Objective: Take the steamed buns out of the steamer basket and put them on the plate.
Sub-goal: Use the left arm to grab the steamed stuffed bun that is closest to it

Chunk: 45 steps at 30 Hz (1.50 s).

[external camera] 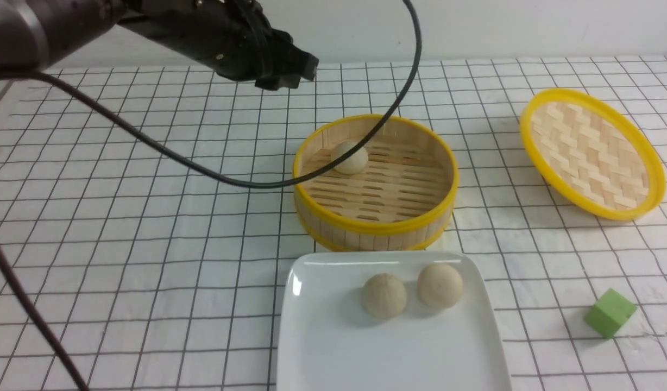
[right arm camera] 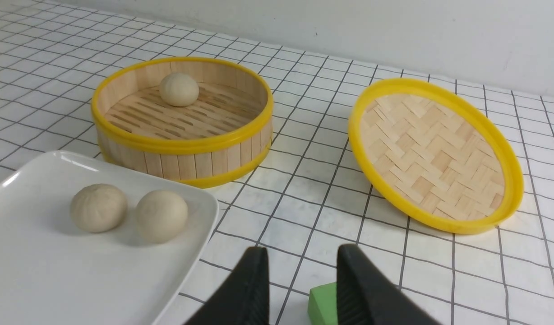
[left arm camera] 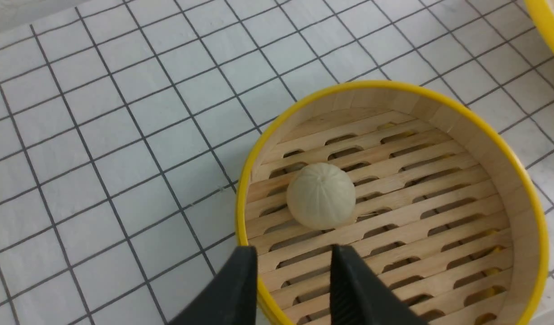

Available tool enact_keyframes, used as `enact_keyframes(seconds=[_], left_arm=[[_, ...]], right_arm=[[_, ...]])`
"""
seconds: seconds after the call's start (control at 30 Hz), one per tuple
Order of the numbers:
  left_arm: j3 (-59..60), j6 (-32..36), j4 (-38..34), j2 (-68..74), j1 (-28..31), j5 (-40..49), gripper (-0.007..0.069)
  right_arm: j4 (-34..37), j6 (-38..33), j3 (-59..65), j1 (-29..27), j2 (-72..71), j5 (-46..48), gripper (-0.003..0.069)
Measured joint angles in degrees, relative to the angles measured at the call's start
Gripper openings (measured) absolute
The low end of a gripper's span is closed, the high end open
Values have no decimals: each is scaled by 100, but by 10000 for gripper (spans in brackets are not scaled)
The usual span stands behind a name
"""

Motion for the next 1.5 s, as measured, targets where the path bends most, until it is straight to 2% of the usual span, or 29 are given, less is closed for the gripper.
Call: enact_keyframes(seconds=[0.17, 0.43, 0.53, 0.73, 0.83, 1.23, 1.37, 1.5], left_arm=[[-471, 168, 50, 789, 0, 84, 260], [-602, 433, -33, 1474, 0, 74, 260], [-607, 791, -472, 1546, 0, -28, 271], [-632, 1546, -1606, 1599, 0, -313, 363], [-638, 1750, -1939, 1728, 0, -344, 391], [-638, 2015, -2051, 2043, 0, -696, 395], [-638, 2063, -2265, 2129, 0, -830, 395], [-652, 2396, -2581, 2344, 0, -845, 395]], right_arm=[[0, 0, 0, 0, 0, 0, 239], [0, 0, 0, 0, 0, 0, 239], [0, 0, 0, 0, 0, 0, 239], [0, 0, 0, 0, 0, -6, 240], [0, 0, 0, 0, 0, -6, 240], [5, 0, 0, 0, 0, -6, 243], [5, 0, 0, 0, 0, -6, 243], [0, 0, 0, 0, 0, -6, 243]])
